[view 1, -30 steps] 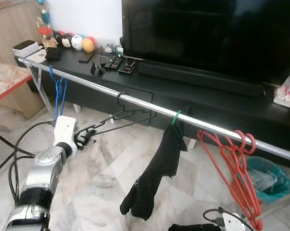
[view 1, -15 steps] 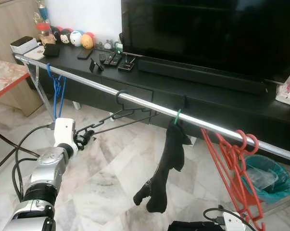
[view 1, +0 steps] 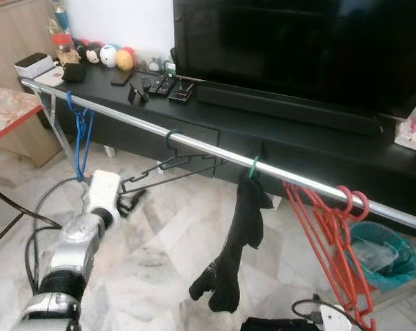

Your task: Hang hanger

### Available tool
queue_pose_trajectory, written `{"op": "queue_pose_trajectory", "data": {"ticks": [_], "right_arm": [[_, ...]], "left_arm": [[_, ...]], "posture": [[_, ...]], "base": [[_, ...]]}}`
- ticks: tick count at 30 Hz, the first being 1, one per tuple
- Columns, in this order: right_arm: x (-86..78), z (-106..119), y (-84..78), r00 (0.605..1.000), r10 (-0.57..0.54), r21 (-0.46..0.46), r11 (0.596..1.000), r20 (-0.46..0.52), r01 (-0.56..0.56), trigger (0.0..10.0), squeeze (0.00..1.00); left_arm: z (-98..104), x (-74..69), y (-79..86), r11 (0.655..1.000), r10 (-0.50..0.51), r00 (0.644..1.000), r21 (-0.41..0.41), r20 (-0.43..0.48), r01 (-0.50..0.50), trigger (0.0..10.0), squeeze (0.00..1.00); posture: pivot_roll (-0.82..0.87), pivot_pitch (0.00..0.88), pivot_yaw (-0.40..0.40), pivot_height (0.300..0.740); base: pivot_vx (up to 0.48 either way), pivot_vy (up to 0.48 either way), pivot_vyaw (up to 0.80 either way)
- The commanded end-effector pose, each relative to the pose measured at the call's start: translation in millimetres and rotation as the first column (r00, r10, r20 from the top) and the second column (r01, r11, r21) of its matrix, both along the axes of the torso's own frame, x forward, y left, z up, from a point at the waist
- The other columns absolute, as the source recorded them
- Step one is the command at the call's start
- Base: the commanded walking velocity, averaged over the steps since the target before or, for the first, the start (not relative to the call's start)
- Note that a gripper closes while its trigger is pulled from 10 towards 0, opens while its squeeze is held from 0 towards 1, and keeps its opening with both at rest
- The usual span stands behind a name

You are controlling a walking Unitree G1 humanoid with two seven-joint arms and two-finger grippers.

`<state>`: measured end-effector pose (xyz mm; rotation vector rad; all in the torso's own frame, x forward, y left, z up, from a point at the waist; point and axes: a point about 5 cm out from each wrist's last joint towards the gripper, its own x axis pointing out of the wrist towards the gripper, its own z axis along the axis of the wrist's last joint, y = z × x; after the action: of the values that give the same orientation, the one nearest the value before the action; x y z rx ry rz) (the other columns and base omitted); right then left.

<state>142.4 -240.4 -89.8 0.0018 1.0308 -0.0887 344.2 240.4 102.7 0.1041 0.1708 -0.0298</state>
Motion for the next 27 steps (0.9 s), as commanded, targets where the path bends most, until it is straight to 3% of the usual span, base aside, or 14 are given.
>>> {"op": "queue_pose_trajectory", "data": {"ticks": [1, 3, 14, 20, 27], "right_arm": [[-3.3, 0.1, -5.0, 1.0, -0.013, -0.009, 1.0, -0.006, 0.013, 10.0, 0.0], [-5.2, -0.1, -6.8, 1.0, -0.015, -0.014, 1.0, -0.011, 0.015, 10.0, 0.0], [-5.5, 0.8, -10.5, 1.0, -0.015, -0.023, 1.0, -0.013, 0.014, 10.0, 0.0], [-4.9, 1.3, -11.3, 1.0, -0.015, -0.026, 1.0, -0.01, 0.015, 10.0, 0.0], [-2.7, 1.9, -10.7, 1.0, -0.008, -0.022, 1.0, -0.006, 0.008, 10.0, 0.0]], "left_arm": [[-5.5, -1.2, 11.4, 0.994, 0.106, 0.994, 0.0, -0.035, -0.106, 10.0, 0.0], [-12.4, -2.8, 16.5, 0.988, 0.154, 0.985, 0.001, -0.075, -0.154, 10.0, 0.0], [-28.3, -1.6, 11.1, 0.979, 0.196, 0.965, -0.016, -0.172, -0.202, 10.0, 0.0], [-40.1, -4.6, 1.8, 0.994, 0.093, 0.959, -0.026, -0.269, -0.103, 10.0, 0.0], [-49.9, -10.9, -8.9, 0.993, -0.113, 0.934, -0.063, -0.339, 0.097, 10.0, 0.0]], "posture": [[0.0, 0.0, -0.044, 0.74], [-0.01, 0.0, -0.046, 0.74], [-0.02, 0.0, -0.053, 0.74], [-0.03, 0.0, -0.051, 0.74], [-0.03, 0.0, -0.052, 0.74]], "base": [[0.0, 0.0, 0.0], [0.0, 0.0, 0.0], [0.0, 0.0, 0.0], [0.0, 0.0, 0.0], [0.0, 0.0, 0.0]]}}
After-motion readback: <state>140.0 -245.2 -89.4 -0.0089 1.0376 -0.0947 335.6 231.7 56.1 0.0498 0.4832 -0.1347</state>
